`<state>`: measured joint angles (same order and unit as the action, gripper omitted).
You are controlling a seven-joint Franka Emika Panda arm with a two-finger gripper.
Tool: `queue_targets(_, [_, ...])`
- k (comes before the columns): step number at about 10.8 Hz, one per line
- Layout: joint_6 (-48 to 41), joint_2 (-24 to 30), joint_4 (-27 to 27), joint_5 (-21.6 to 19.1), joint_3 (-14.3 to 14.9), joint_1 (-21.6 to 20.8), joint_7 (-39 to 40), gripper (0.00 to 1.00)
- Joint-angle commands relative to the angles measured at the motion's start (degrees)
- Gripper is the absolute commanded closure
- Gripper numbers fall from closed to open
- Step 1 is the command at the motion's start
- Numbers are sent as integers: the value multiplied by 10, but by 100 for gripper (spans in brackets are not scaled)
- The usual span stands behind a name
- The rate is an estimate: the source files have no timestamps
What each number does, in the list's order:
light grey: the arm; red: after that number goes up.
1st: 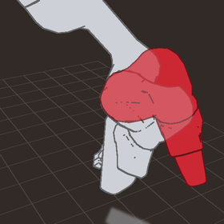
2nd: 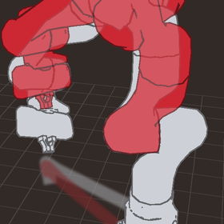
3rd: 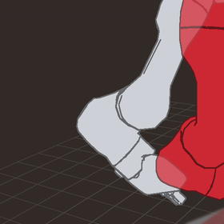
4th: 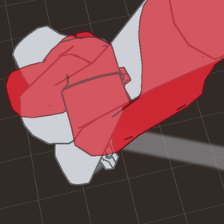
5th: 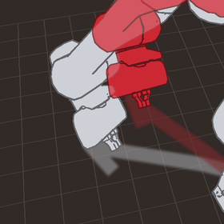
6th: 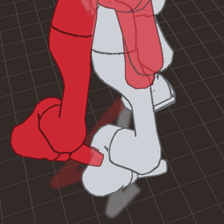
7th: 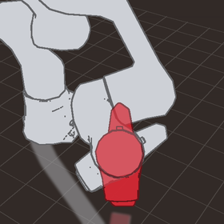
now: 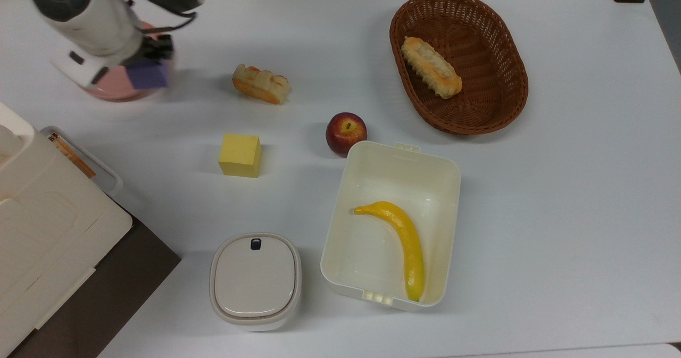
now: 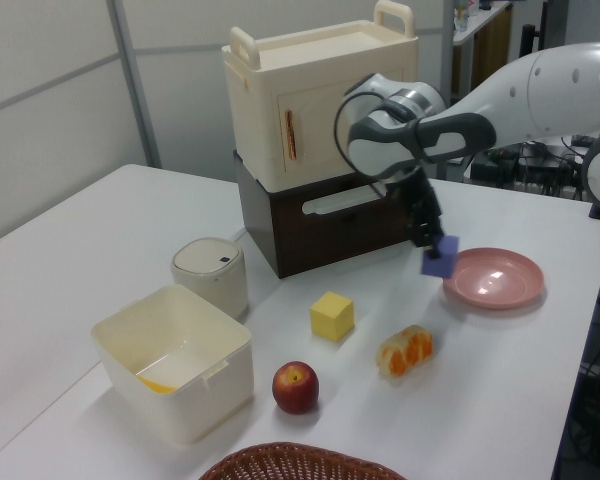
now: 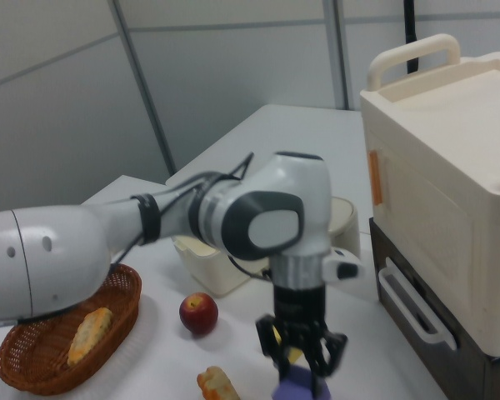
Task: Put the purple cube on the table
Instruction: 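Carry the purple cube off the plate and lower it beside the yellow cube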
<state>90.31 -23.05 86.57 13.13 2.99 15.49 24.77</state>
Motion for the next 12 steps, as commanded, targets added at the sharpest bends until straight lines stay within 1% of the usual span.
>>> queue_targets(1, [-16, 19, -15, -84, 5, -47, -75, 72])
queue_targets(2, [-15, 18, -15, -98, 5, -69, -104, 71])
queue_targets(4, [-10, 14, -12, -100, 5, -111, -142, 65])
queue_targets(5, [-9, 13, -11, -100, 5, -123, -158, 47])
queue_targets(6, [-8, 13, -11, -99, 5, -135, -182, 0])
queue_targets(9, [-15, 26, -16, -100, 2, -139, -194, 0])
queue_targets(12, [-15, 72, -44, -98, -10, -139, -191, 0])
